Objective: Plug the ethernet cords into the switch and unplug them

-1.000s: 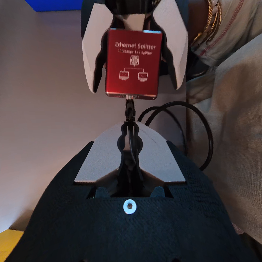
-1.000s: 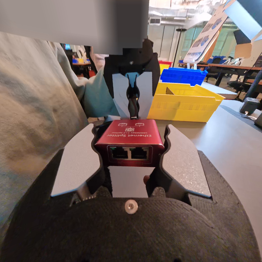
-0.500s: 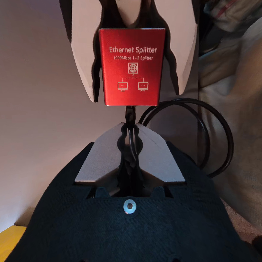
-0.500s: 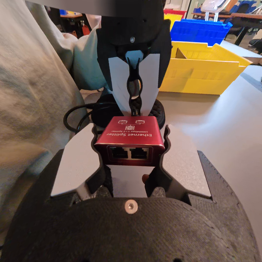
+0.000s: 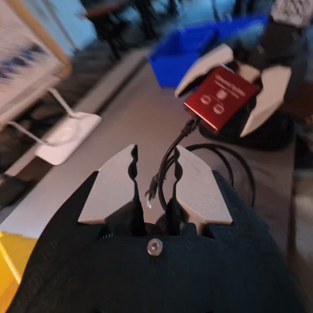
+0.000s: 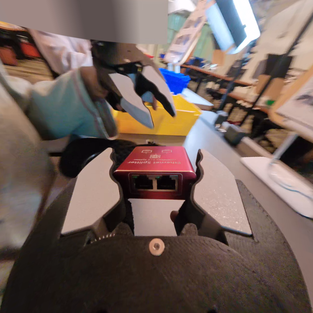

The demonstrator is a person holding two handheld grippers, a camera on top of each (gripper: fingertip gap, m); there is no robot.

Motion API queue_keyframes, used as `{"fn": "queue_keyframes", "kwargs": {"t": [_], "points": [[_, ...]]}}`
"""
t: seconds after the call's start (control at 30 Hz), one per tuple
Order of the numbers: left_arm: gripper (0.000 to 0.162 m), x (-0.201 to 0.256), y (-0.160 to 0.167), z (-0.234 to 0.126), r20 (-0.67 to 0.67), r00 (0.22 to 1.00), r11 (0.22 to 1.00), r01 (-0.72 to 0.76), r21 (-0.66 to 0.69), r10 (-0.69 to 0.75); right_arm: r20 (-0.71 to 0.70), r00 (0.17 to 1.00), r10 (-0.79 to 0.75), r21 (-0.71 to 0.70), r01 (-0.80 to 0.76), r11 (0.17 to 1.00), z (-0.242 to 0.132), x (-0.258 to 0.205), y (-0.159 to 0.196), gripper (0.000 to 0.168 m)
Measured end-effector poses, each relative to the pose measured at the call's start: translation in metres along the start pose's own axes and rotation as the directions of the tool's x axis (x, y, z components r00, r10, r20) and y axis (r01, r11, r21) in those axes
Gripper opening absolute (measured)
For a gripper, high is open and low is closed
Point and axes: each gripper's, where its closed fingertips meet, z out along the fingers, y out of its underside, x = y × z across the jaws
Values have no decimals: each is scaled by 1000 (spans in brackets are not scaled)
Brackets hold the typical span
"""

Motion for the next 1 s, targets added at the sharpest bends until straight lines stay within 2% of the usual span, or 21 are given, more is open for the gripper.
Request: {"fn": "queue_keyframes", "kwargs": {"t": [0.03, 0.07, 0.13, 0.17, 0.2, 0.27, 0.33, 0.37, 0.43, 0.47, 0.53, 0.6, 0.63, 0.73, 0.83, 0.93, 1.0], "points": [[40, -6, -13, -8, 41, 997, 992, 66, 111, -71, -85, 996, -30, 2, 30, 1000, -4, 11, -4, 91], [40, -4, -25, -15, 13, 986, 962, 160, 222, -167, -170, 983, -64, -4, 65, 998, -8, 21, -7, 91], [40, 10, -41, -21, -152, 911, 834, 412, 367, -383, -305, 941, -147, -16, 150, 989, -13, 33, -13, 91], [41, 23, -43, -19, -284, 839, 753, 543, 372, -464, -349, 918, -188, -22, 193, 981, -14, 35, -16, 90], [45, 39, -43, -14, -418, 740, 678, 663, 317, -528, -378, 896, -234, -29, 242, 970, -13, 35, -19, 90], [58, 67, -32, 3, -602, 476, 537, 838, 91, -641, -395, 868, -300, -48, 307, 950, -9, 31, -22, 90], [61, 87, -30, 10, -746, 163, 371, 921, -120, -646, -391, 858, -333, -50, 341, 939, -4, 26, -23, 90], [61, 87, -28, 15, -771, 44, 279, 944, -175, -635, -387, 855, -345, -47, 355, 934, -2, 24, -24, 90], [61, 76, -23, 26, -788, -72, 132, 972, -192, -611, -370, 845, -386, -52, 396, 917, 1, 17, -26, 90], [59, 71, -22, 27, -802, -104, 90, 977, -193, -588, -358, 839, -410, -65, 416, 907, 4, 13, -25, 90], [54, 72, -25, 29, -822, -112, 99, 975, -200, -559, -346, 830, -437, -73, 440, 895, 8, 7, -24, 90], [45, 75, -32, 27, -841, -83, 126, 976, -176, -534, -340, 831, -441, -68, 446, 892, 12, 3, -24, 89], [33, 73, -31, 29, -834, -60, 124, 980, -153, -549, -343, 832, -437, -64, 443, 894, 13, 2, -24, 89], [28, 66, -31, 27, -839, -32, 137, 983, -126, -544, -374, 828, -417, -94, 414, 905, 16, 7, -19, 90], [27, 67, -28, 20, -824, 54, 269, 955, -122, -564, -349, 839, -418, -107, 407, 907, 18, 3, -13, 87], [26, 71, -13, 11, -782, 154, 457, 871, -182, -604, -151, 900, -408, -110, 395, 912, 15, -17, -1, 90], [26, 75, -1, 5, -754, 224, 564, 794, -226, -618, -8, 916, -400, -117, 397, 911, 6, -30, 4, 83]]}}
